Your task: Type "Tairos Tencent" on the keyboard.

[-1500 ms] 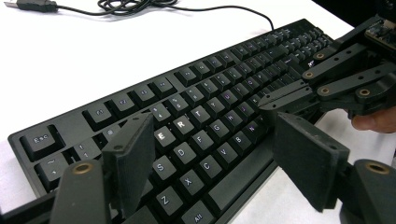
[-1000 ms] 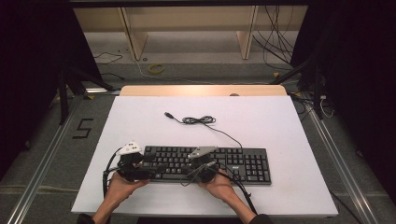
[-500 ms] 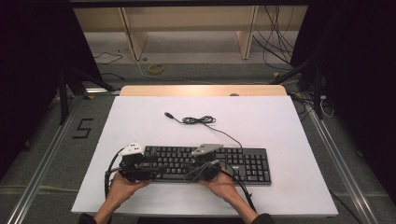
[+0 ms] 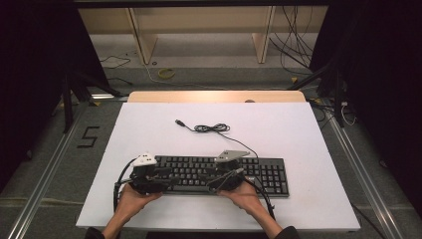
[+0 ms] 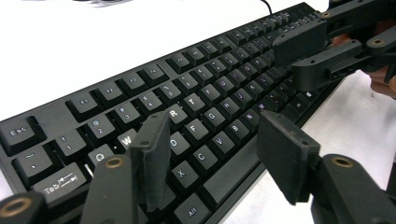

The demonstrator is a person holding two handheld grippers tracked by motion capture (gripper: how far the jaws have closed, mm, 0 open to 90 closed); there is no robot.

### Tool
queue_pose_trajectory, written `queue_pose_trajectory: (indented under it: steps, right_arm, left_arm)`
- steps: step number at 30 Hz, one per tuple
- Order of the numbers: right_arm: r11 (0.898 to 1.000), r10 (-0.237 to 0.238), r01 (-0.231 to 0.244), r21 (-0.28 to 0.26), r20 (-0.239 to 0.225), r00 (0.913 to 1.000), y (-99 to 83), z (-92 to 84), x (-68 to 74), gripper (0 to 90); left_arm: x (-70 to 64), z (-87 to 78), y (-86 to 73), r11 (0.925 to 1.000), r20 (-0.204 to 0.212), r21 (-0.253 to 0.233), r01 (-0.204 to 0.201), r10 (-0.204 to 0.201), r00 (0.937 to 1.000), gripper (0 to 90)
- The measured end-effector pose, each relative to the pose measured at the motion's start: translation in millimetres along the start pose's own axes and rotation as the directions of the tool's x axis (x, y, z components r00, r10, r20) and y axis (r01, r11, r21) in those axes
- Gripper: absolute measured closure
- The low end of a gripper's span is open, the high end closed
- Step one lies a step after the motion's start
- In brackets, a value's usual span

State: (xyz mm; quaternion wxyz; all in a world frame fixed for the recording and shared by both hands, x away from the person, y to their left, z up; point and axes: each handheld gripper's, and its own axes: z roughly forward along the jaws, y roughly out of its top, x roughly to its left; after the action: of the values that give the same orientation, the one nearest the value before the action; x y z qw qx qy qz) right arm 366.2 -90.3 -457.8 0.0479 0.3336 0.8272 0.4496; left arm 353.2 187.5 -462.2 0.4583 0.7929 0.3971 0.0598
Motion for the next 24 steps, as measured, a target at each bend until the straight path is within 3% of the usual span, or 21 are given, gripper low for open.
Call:
queue_pose_trajectory:
  steps: [13, 24]
  right_arm:
    - [1.000, 0.003, -0.003, -0.018, 0.013, 0.9999, -4.1, -10.9, -1.4, 46.7]
    - [1.000, 0.007, -0.006, -0.020, 0.026, 0.9996, -8.6, -16.3, -3.2, 43.0]
  left_arm:
    - [-0.6, 2.9, 0.9, 0.9996, 0.002, 0.027, -0.009, 0.009, 1.0000, 55.4]
    - [-2.3, 6.7, 1.4, 0.9979, 0.003, 0.054, -0.035, 0.035, 0.9994, 71.6]
